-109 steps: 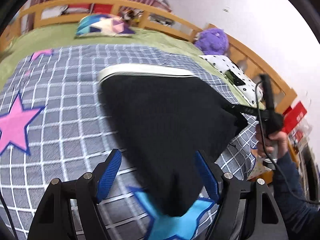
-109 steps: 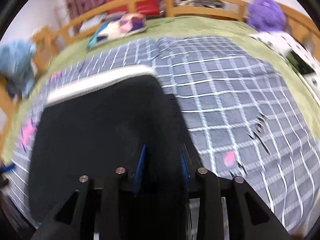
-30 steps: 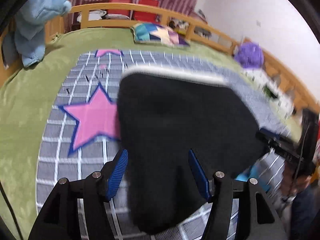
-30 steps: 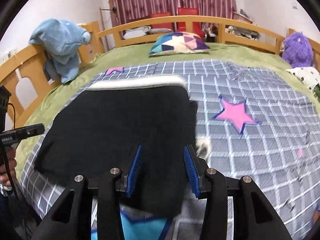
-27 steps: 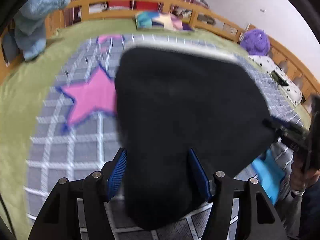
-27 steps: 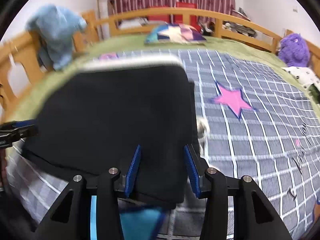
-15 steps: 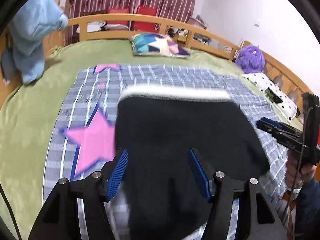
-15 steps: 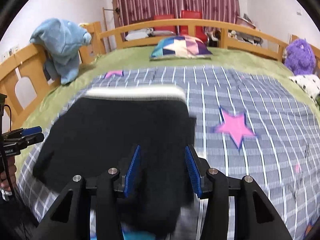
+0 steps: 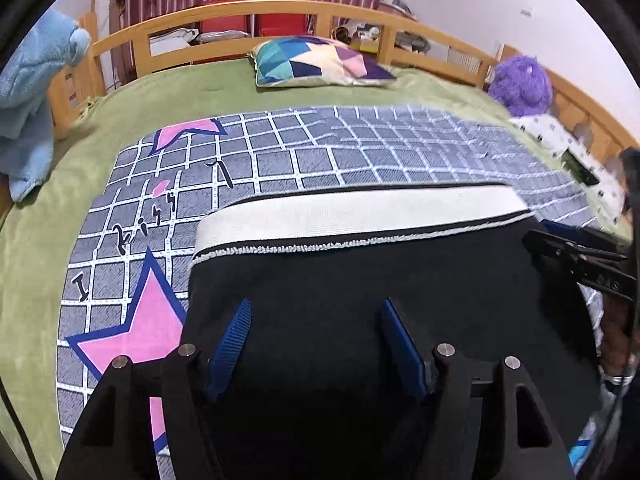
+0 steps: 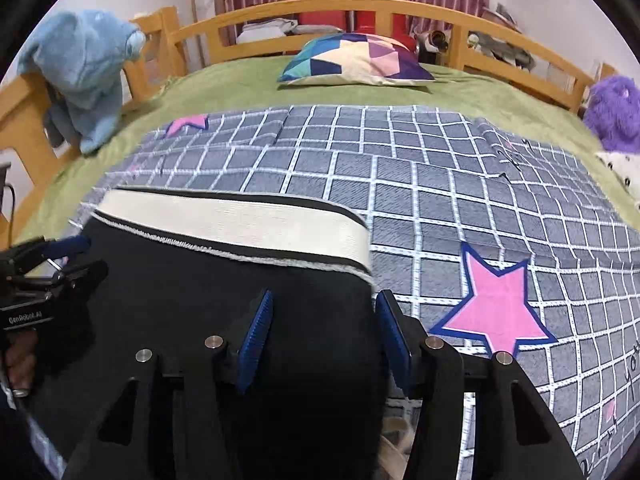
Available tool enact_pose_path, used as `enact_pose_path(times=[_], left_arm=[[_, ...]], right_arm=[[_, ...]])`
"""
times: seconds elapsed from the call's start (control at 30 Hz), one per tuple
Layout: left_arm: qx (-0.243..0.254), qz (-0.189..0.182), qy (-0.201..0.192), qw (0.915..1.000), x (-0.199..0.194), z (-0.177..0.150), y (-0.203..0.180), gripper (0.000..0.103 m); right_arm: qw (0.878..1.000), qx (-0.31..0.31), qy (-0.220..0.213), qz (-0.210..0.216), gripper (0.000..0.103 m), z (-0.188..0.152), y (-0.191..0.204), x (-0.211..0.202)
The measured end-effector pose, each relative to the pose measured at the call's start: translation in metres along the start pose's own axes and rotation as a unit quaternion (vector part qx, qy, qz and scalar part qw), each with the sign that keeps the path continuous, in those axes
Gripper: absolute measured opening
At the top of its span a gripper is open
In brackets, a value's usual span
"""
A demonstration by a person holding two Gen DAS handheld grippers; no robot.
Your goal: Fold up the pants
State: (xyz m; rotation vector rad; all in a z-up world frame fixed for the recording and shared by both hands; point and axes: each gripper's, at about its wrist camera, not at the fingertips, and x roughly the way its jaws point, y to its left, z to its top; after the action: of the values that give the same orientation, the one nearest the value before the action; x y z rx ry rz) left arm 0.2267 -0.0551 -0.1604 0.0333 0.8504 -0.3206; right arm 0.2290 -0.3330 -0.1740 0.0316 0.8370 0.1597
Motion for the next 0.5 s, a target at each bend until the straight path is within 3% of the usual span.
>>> enact_pose_path(times=[0.07,0.17,0.23,0.27,0.37,0.43,0.5], left_arm=[[-0.025,-0.012,0.000,0.9996,-0.006,-0.002,0.009,0.065],[-0.060,-0.031,0.002,0.9977,-0.012,-0.005,0.023,0.065],[-0.073,-0.040,0.005,0.9965,-0.016,-0.008,0.029,0.065],[-0.076,-0.041,0.008,0.9962,-0.018,-0.008,0.030,0.065],[-0.073,-0.057,-0.004,0.9957,-0.030,-0.007,0.029,0.065],[-0.070,-0.071,-0.011,0.9949,-0.034,-0.003,0.023,0.065],[-0.065,-0.080,-0.001,0.9946,-0.025,0.000,0.014,0.066]], right_arm=[[1.000,0.029,-0.009,0.008,0.052,0.001,-0.011,-0.004],[0.998,0.053,0.018,0.042,0.050,0.005,-0.017,0.013],[0.996,0.058,0.018,0.073,0.032,0.006,-0.017,0.020],[0.995,0.058,0.010,0.075,0.015,0.008,-0.018,0.015],[0.988,0.088,-0.025,0.128,0.014,0.010,-0.034,-0.016],[0.991,0.076,-0.029,0.107,0.013,0.007,-0.033,-0.023],[0.995,0.069,0.002,0.069,0.016,0.002,-0.028,-0.001]])
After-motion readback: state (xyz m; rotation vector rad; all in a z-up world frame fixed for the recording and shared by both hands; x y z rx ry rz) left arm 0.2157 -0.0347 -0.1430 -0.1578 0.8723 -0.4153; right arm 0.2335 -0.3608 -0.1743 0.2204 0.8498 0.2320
